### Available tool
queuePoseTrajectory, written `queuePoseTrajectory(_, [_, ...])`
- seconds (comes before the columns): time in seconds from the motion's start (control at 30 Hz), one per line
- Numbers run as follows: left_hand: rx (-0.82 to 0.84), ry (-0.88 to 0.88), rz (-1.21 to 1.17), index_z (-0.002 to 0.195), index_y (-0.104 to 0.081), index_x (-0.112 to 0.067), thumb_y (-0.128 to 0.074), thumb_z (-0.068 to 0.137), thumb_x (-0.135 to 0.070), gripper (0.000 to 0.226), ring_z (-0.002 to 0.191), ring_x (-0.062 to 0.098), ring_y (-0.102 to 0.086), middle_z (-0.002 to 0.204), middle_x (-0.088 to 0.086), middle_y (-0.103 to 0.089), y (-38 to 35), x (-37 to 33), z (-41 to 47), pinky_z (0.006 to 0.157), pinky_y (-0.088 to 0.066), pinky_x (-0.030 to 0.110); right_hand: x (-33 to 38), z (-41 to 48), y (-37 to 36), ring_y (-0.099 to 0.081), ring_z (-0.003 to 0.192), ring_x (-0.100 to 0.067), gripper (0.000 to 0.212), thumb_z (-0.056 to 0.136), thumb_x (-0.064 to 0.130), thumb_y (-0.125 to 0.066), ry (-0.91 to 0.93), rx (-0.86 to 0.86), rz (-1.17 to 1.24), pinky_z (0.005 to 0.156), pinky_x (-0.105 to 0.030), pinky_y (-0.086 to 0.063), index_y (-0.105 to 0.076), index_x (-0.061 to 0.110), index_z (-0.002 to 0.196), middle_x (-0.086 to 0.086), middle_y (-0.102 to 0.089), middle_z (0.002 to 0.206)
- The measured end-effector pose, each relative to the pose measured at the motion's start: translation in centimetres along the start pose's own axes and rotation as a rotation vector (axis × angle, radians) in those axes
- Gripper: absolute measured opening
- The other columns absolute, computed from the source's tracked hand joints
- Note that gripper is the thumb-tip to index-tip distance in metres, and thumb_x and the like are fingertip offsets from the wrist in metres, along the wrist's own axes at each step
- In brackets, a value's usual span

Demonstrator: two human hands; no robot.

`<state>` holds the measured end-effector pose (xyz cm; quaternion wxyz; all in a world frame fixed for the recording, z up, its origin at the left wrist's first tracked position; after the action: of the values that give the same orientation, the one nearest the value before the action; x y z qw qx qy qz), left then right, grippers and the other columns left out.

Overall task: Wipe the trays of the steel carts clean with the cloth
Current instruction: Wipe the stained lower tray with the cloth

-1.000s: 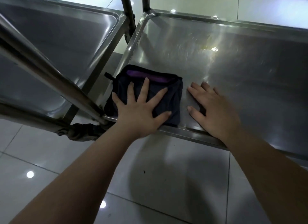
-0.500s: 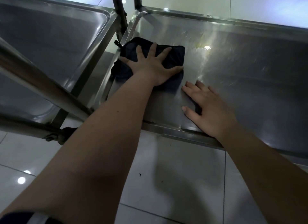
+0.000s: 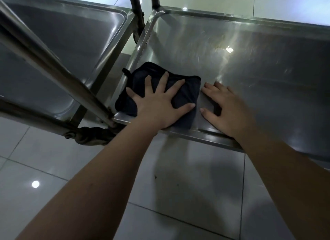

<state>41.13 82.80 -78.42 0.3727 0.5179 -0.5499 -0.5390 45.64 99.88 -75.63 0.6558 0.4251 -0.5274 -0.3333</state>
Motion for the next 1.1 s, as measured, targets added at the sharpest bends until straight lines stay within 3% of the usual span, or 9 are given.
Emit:
queuePoseTrajectory(0.13, [0.028,0.038,-0.055,0.140,0.000,-0.067,-0.009,0.074,-0.090,0.070,0.147,0.033,0.017,0.162,-0.017,0.010,0.2,-0.1,-0.5,0.093,0.021,0.077,1.1,-0.9,2.0,-0.049,0.129,-0.030,0.046,0.088,0.028,-0.066,0.064,-0.128,0.139,0.111,-0.042,-0.035,-0.061,0.010,0.130,-0.010,-0.060,0.133])
queuePoseTrajectory(0.27, [-0.194,0.033,-0.596,0.138,-0.044,-0.050,-0.034,0.098,-0.048,0.041,0.150,0.022,-0.003,0.160,-0.013,-0.022,3.2,1.1,-2.1,0.112,0.018,0.061,5.2,-1.6,2.7,-0.058,0.100,-0.033,0.032,0.080,0.029,-0.075,0.178,-0.200,0.141,0.090,-0.042,-0.045,-0.074,0.010,0.106,-0.010,-0.066,0.107])
queuePoseTrajectory(0.33, [-0.350,0.017,-0.914,0.126,-0.059,-0.037,-0.041,0.097,-0.035,0.034,0.147,0.016,-0.022,0.148,-0.010,-0.045,4.7,2.3,-4.3,0.121,-0.004,0.053,7.2,-1.5,0.3,-0.054,0.107,-0.030,0.043,0.076,0.044,-0.078,0.139,-0.034,0.120,0.093,-0.043,-0.042,-0.073,0.017,0.109,-0.005,-0.063,0.114])
queuePoseTrajectory(0.4, [-0.406,0.000,-0.988,0.122,-0.062,-0.030,-0.044,0.097,-0.029,0.031,0.141,0.013,-0.035,0.134,-0.010,-0.057,4.9,2.8,-6.4,0.117,-0.027,0.047,7.7,-1.6,-1.2,-0.049,0.112,-0.027,0.045,0.078,0.047,-0.076,0.060,0.036,0.076,0.097,-0.044,-0.038,-0.071,0.021,0.114,-0.001,-0.059,0.120])
queuePoseTrajectory(0.53, [-0.442,0.043,-0.995,0.121,-0.065,-0.022,-0.050,0.093,-0.027,0.032,0.115,0.001,-0.057,0.118,-0.009,-0.065,4.9,4.1,-8.5,0.100,-0.048,0.035,8.0,-1.2,-0.3,-0.049,0.107,-0.026,0.022,0.094,0.031,-0.060,-0.045,-0.084,0.033,0.093,-0.043,-0.038,-0.071,0.020,0.109,0.001,-0.059,0.118])
queuePoseTrajectory(0.7, [-0.357,-0.019,-0.766,0.124,-0.064,-0.025,-0.071,0.083,-0.040,0.045,0.110,0.000,-0.059,0.119,-0.013,-0.065,6.0,4.3,-9.4,0.093,-0.048,0.020,9.3,0.2,0.1,-0.043,0.110,-0.027,0.019,0.100,0.025,-0.050,-0.061,-0.008,-0.112,0.084,-0.036,-0.028,-0.062,0.017,0.112,-0.004,-0.054,0.111])
queuePoseTrajectory(0.87, [-0.303,-0.067,-0.197,0.132,-0.059,-0.026,-0.074,0.080,-0.032,0.054,0.117,0.033,-0.048,0.124,0.001,-0.061,6.4,2.5,-10.3,0.093,-0.037,0.047,8.2,-0.5,3.7,-0.045,0.103,-0.024,0.012,0.101,0.020,-0.046,-0.087,-0.043,-0.014,0.076,-0.027,-0.021,-0.058,0.018,0.106,-0.003,-0.058,0.104])
queuePoseTrajectory(0.97, [-0.333,-0.082,-0.163,0.122,-0.064,-0.022,-0.068,0.088,-0.031,0.035,0.115,0.033,-0.047,0.118,0.001,-0.064,7.7,1.0,-10.8,0.094,-0.030,0.044,7.1,-3.2,6.3,-0.045,0.072,-0.014,0.017,0.100,0.013,-0.046,-0.107,-0.057,0.180,0.058,-0.016,-0.028,-0.045,0.020,0.085,0.006,-0.048,0.077])
queuePoseTrajectory(1.1, [-0.336,-0.272,-0.105,0.110,-0.068,-0.023,-0.063,0.090,-0.036,0.024,0.106,0.027,-0.056,0.101,-0.003,-0.069,10.8,-4.1,-12.4,0.093,-0.029,0.041,4.4,-8.2,9.7,-0.046,0.070,-0.014,0.011,0.103,0.015,-0.041,-0.164,-0.016,0.268,0.057,-0.028,-0.027,-0.044,0.014,0.092,0.003,-0.045,0.077])
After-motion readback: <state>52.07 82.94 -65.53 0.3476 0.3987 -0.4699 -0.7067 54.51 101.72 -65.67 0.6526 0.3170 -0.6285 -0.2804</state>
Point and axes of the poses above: each hand's wrist, its own z-axis towards the middle knuckle, its own y-axis out of the back of the hand, x = y × z, the point moved 10 cm from there along z, towards the middle knuckle
